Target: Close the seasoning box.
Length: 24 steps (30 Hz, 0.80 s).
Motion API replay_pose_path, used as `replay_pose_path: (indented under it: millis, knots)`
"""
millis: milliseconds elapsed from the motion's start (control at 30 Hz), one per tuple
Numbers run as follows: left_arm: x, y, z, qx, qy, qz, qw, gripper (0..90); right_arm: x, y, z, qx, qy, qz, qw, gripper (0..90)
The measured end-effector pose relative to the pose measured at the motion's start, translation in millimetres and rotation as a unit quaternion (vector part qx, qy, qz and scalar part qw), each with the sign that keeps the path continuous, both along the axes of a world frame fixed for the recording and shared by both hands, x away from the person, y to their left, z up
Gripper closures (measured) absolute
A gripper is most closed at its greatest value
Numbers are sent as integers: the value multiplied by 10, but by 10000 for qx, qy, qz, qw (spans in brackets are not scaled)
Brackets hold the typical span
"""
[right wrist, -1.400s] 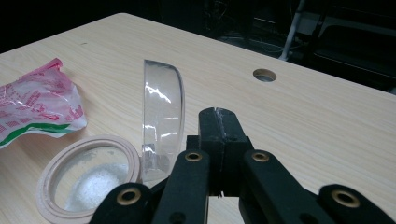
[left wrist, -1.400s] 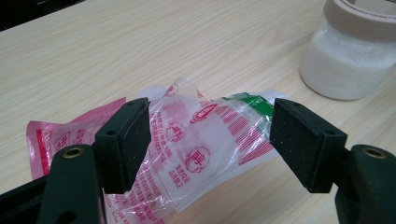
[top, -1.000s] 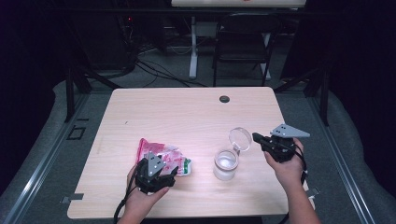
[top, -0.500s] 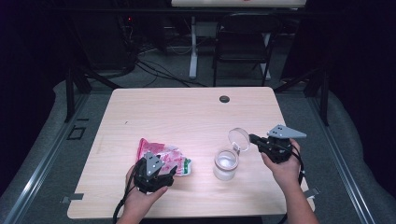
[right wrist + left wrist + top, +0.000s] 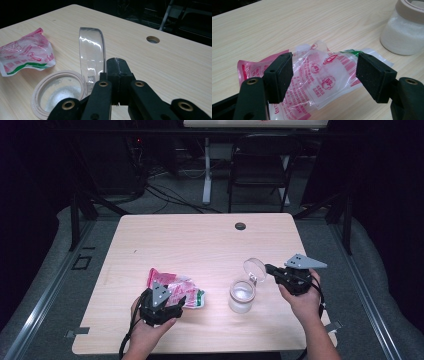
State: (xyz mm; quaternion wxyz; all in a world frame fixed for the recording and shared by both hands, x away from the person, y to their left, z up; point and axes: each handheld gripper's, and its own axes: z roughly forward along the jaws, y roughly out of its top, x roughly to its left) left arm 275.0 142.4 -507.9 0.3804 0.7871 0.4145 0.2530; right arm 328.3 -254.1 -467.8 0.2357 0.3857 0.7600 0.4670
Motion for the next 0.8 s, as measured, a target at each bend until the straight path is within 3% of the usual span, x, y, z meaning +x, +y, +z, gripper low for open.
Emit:
replay_pose_path:
  millis: [367, 800]
  knots:
    - [26, 95, 7, -35, -18, 156, 9999, 299, -32, 61, 18, -8, -39, 166, 9999, 899]
    - [49, 213, 20, -83, -36, 317, 9995, 304, -53, 282, -52, -284, 8, 562, 9980, 879]
